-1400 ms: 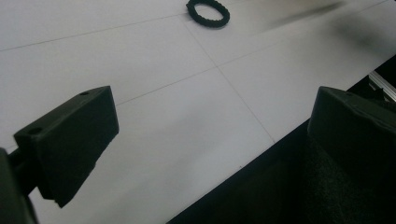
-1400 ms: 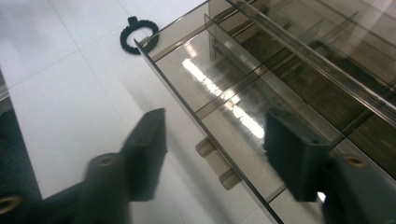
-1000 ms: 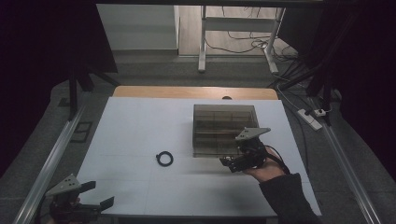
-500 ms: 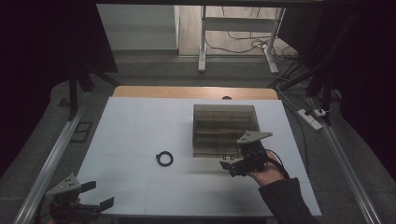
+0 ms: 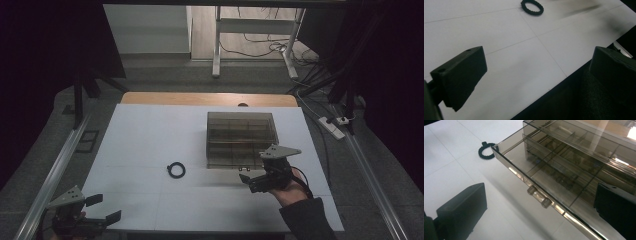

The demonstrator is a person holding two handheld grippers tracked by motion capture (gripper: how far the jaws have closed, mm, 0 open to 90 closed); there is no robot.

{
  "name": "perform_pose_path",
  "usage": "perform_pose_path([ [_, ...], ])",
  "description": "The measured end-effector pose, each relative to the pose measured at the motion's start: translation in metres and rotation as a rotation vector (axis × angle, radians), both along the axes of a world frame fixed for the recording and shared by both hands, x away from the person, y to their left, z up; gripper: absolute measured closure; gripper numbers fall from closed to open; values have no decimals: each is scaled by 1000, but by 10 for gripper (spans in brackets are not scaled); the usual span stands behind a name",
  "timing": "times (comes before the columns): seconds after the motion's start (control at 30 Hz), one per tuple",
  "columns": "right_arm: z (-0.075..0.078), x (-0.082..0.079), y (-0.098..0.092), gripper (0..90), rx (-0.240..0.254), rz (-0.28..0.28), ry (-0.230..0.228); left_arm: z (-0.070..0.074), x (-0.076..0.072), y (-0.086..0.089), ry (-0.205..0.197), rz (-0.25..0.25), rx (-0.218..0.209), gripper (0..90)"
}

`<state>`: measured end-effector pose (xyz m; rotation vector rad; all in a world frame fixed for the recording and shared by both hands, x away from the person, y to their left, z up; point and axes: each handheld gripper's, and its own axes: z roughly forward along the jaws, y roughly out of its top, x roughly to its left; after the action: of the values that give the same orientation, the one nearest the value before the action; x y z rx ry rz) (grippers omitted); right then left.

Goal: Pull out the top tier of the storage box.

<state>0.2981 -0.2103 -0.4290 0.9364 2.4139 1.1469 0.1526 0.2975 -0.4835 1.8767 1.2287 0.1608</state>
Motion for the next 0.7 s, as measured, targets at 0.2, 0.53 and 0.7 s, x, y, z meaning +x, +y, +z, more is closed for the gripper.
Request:
perform_pose_path([
  [0.2, -2, -8, -6, 0, -6, -8, -5, 0, 0, -1, 0, -2, 10, 0],
  [0.53, -5, -22, -17, 0, 2, -17, -6, 1, 0, -2, -1, -2, 18, 0],
  [0.7, -5, -28, -24, 0, 6, -25, 0, 0, 1, -2, 5, -10, 17, 0],
])
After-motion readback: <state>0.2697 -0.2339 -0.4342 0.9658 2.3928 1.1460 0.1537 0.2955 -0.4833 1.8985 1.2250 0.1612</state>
